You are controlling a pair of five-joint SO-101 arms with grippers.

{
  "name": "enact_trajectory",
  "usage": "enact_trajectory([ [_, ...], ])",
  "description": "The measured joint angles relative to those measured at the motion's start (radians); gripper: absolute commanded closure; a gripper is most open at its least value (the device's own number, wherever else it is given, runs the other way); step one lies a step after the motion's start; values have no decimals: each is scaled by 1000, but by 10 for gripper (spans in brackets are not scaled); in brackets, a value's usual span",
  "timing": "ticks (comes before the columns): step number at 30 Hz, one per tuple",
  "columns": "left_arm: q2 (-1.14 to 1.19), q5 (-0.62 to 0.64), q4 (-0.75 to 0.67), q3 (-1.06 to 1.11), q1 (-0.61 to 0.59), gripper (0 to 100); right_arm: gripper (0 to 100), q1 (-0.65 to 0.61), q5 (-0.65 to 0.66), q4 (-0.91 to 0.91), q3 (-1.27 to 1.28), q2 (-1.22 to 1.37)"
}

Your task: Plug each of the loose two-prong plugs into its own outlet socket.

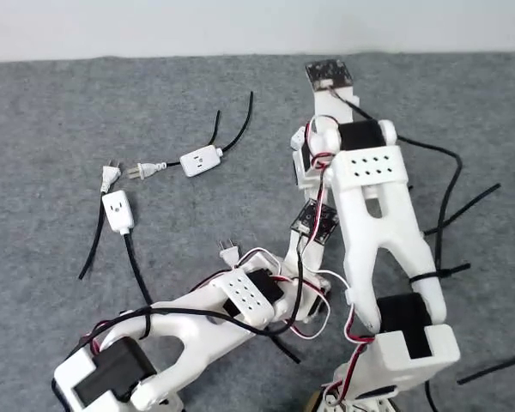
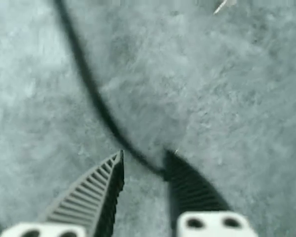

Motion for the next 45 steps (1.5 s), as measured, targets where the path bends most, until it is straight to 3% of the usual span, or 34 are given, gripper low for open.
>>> enact_trajectory([
  [15, -3, -14, -28, -14, -8, 986, 991, 0, 61, 354, -353, -3],
  [19, -9, -18, -28, -20, -28, 986, 991, 51, 178, 354, -347, -44],
  [25, -2, -118, -28, -3, -201, 986, 991, 170, 413, 354, -198, -104],
  [29, -3, -175, -28, -6, -278, 986, 991, 235, 493, 342, -95, -109],
  [36, -2, -216, 2, -5, -305, 986, 991, 258, 505, 86, 172, -110],
  [39, -14, -239, 120, -3, -319, 986, 991, 247, 488, -97, 334, -110],
  [42, -103, -365, 261, 12, -328, 985, 991, 198, 480, -267, 496, -110],
  [45, -226, -491, 315, 89, -382, 981, 991, 163, 463, -368, 586, -127],
])
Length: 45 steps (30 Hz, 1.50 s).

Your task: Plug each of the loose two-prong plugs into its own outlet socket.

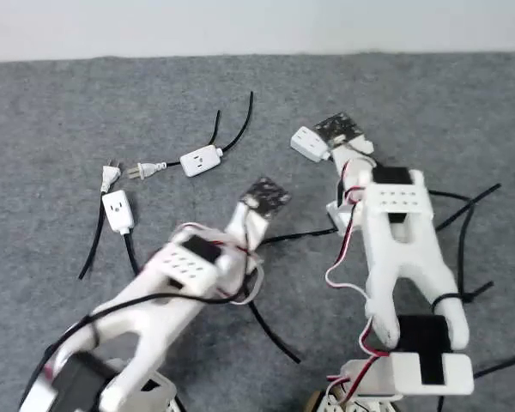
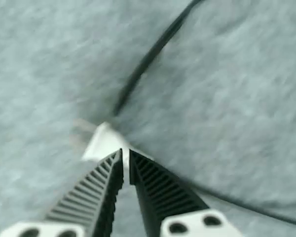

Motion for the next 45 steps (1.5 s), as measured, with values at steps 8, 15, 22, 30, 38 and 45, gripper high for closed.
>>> enact_trajectory([
  [8, -321, -38, -98, 227, -97, 848, 693, 15, -181, -78, 18, -6],
  [15, -319, -38, -104, 256, -46, 821, 756, 115, -233, -81, -29, -6],
  [22, -138, -38, -101, 144, -40, 829, 888, 218, -296, -81, -68, -6],
  [30, -18, -135, -101, -60, -32, 826, 955, 479, -408, -78, -68, -6],
  [38, 301, -210, -37, -456, 77, 728, 908, 695, -416, -78, -49, -6],
  [45, 744, -399, 57, -945, 173, 728, 906, 769, -416, -195, 75, -6],
])
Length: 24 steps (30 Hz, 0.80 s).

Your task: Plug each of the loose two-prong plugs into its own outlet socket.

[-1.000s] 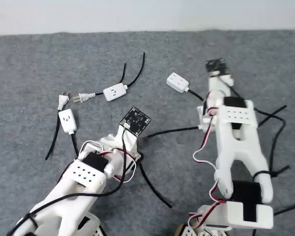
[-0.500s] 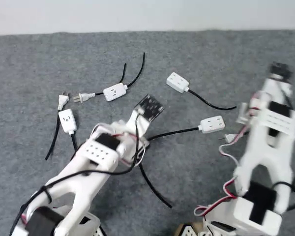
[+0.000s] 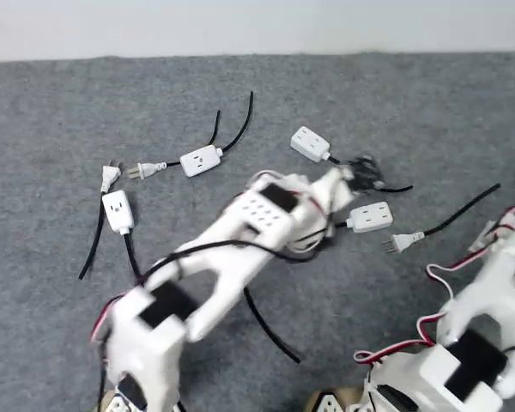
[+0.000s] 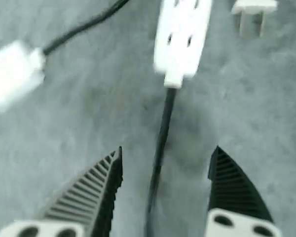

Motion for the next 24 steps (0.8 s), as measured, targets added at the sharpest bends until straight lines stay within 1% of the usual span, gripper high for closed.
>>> enact_trajectory([
  [3, 172, -94, 6, -198, -2, 728, 906, 0, 8, -49, 44, 0],
  [8, 410, -124, 48, -516, -3, 728, 906, -2, 21, -78, 71, 0],
  [19, 761, -126, 393, -1212, 66, 728, 905, -2, 26, -100, 95, 0],
  [22, 829, -126, 460, -1370, 87, 728, 905, -2, 26, -107, 95, 0],
  [24, 867, -126, 473, -1435, 103, 728, 905, -2, 26, -107, 95, 0],
])
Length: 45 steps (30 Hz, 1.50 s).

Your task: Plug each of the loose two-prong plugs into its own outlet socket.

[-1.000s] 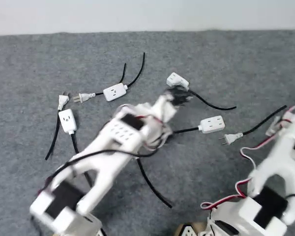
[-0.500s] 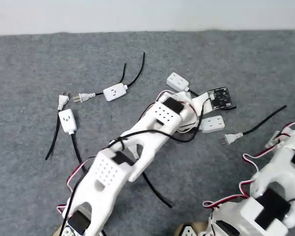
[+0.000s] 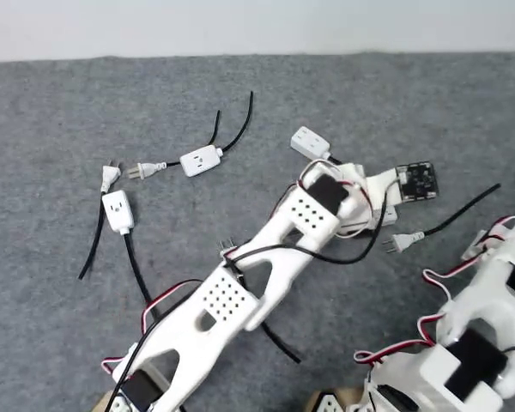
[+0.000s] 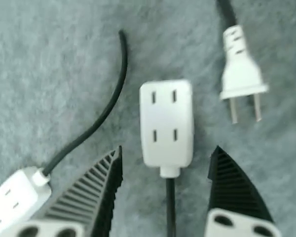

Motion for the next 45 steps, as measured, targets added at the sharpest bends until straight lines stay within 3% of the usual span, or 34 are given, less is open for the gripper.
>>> enact_trajectory([
  [7, 74, 0, -92, -29, -11, 785, 906, 0, 3, 0, 20, 0],
  [21, 75, -75, -103, -28, -26, 981, 909, 0, 3, 15, 21, 0],
  [34, 75, -81, -77, -28, -26, 986, 905, 0, 3, 15, 21, 0],
  [45, 69, -77, 183, -28, -71, 981, 905, 0, 3, 12, 21, 0],
])
